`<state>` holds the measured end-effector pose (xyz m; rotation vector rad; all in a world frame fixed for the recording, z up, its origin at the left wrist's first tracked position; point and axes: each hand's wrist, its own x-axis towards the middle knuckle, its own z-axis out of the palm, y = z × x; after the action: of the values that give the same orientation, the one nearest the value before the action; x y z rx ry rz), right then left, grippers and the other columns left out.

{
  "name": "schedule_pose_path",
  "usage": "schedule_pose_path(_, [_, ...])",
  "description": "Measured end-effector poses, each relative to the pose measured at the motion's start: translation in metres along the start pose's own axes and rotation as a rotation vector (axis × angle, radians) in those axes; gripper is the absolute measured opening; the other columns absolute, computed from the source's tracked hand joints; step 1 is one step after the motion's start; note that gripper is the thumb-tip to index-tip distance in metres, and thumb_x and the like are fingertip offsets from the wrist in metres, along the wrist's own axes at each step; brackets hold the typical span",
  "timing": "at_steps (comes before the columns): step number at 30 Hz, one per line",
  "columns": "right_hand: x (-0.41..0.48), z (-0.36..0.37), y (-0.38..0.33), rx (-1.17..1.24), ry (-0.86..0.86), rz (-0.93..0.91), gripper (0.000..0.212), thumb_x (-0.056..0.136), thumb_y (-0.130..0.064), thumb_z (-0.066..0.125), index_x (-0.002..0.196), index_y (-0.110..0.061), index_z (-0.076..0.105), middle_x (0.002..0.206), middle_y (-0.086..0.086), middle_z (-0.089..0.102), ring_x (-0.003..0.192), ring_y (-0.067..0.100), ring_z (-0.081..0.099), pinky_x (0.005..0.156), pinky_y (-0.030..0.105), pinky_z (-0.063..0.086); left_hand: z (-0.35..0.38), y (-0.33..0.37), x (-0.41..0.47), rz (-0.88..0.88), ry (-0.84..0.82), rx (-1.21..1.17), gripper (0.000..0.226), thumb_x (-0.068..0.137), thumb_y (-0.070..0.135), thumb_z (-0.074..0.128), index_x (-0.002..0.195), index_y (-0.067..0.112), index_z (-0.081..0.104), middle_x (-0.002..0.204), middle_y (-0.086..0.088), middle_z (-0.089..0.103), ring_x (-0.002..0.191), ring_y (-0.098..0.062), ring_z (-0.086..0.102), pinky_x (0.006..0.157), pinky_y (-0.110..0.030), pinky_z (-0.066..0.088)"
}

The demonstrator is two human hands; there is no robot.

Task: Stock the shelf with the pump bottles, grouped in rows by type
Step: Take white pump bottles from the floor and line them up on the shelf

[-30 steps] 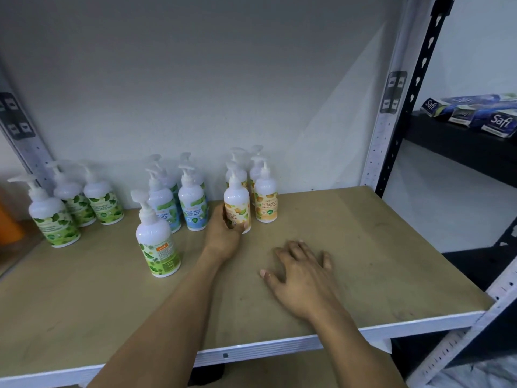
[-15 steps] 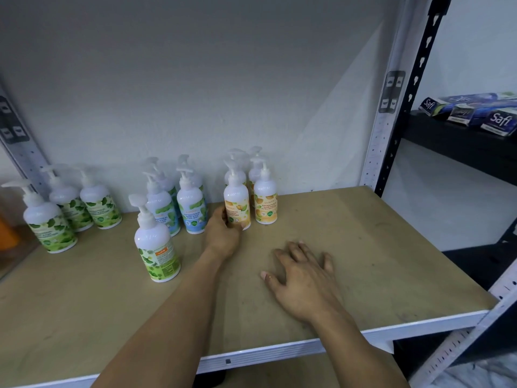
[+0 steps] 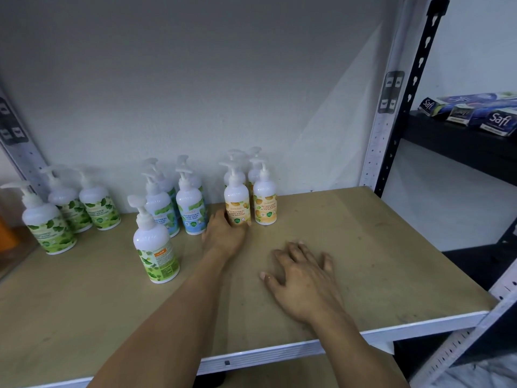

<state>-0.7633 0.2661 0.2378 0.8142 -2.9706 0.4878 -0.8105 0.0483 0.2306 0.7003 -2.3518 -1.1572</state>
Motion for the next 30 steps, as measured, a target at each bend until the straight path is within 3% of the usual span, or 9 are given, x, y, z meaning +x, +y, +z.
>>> schedule_pose_path(4, [0.0011,0.0011,-0.0005,0.004,0.006,0.001,0.066,0.094,-0.07,0.03,0.15,-0.035,0.034,0.165,-0.005,0.02,0.154,0.015,0.005,0.12,0.058,0.003,-0.0011,-0.0017,-0.0015,-0.009,-0.011,-0.042,0.057,0.073,0.053,0.071,0.123,0.033,0.053,0.122,0.008,0.065,0.113,-0.022,0.062,0.096,-0.047,0.053])
schedule_pose_path(16, [0.0016,0.0032,0.0005,0.002,0.013,0.002,0.066,0.093,-0.071,0.03,0.15,-0.036,0.034,0.165,-0.004,0.02,0.154,0.015,0.006,0.119,0.059,0.004,0.0023,0.0021,-0.0026,-0.022,0.069,-0.008,0.062,0.071,0.055,0.077,0.123,0.033,0.052,0.121,0.008,0.066,0.113,-0.021,0.061,0.096,-0.047,0.052])
schedule_pose_path(21, [0.0014,0.0018,0.0004,0.004,0.01,-0.003,0.065,0.094,-0.069,0.031,0.149,-0.035,0.034,0.164,-0.003,0.02,0.154,0.016,0.005,0.119,0.059,0.004,0.002,0.0022,-0.0024,-0.009,0.073,-0.028,0.063,0.077,0.048,0.078,0.132,0.027,0.055,0.124,0.006,0.067,0.113,-0.02,0.063,0.091,-0.036,0.051])
schedule_pose_path(30, [0.0016,0.0024,0.0004,0.004,0.013,0.0,0.065,0.094,-0.07,0.031,0.149,-0.036,0.035,0.164,-0.004,0.02,0.154,0.015,0.005,0.12,0.059,0.004,-0.002,0.0053,-0.0059,0.012,0.076,-0.039,0.054,0.076,0.045,0.08,0.124,0.029,0.06,0.116,0.008,0.069,0.107,-0.019,0.065,0.094,-0.042,0.054])
